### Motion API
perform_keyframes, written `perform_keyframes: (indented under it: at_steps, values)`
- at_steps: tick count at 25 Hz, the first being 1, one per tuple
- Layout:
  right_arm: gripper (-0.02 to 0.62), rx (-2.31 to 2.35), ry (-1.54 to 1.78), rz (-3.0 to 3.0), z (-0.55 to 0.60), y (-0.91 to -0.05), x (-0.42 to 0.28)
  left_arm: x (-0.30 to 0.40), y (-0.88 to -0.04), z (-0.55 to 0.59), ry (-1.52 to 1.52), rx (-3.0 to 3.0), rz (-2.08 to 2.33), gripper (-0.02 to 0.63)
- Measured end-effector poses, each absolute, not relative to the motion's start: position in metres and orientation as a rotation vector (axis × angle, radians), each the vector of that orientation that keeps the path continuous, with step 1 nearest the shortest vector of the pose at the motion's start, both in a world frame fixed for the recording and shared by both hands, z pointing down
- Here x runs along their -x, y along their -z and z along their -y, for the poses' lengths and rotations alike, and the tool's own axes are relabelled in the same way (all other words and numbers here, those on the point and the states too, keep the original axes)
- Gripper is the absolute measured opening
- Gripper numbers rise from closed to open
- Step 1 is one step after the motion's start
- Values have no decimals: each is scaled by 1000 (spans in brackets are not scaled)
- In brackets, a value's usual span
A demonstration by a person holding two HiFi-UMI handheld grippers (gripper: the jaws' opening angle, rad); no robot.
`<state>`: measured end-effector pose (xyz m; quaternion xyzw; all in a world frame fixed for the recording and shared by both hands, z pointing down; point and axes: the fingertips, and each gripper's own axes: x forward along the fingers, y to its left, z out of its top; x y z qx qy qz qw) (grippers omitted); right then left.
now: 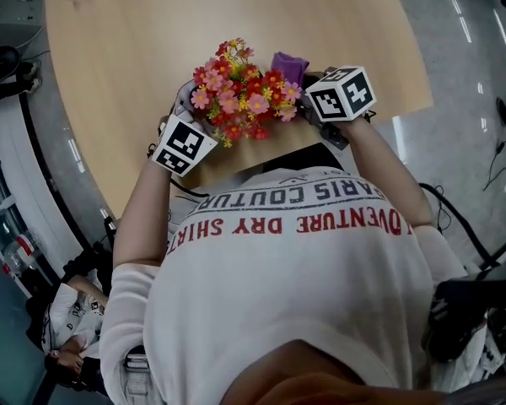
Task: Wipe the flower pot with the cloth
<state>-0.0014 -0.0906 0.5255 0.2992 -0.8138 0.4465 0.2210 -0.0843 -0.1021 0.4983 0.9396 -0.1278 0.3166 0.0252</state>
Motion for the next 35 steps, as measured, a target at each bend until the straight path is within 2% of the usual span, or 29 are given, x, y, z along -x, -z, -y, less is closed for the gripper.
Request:
perform_keyframes:
  at_steps: [6, 15, 28, 35]
  values:
    - [63, -753, -1246, 2237, 89, -521, 1, 85, -498, 102, -1002, -2898, 351, 426]
    - [63, -501, -1238, 2439, 111, -449, 1, 85, -490, 106, -1145, -2923, 118, 426]
    - [63, -445, -1191, 2250, 116, -496, 16, 92, -486, 104, -1130, -2967, 79, 426]
    - [63, -483, -1104, 2158, 121, -514, 1, 80, -488, 107, -1127, -2963, 85, 426]
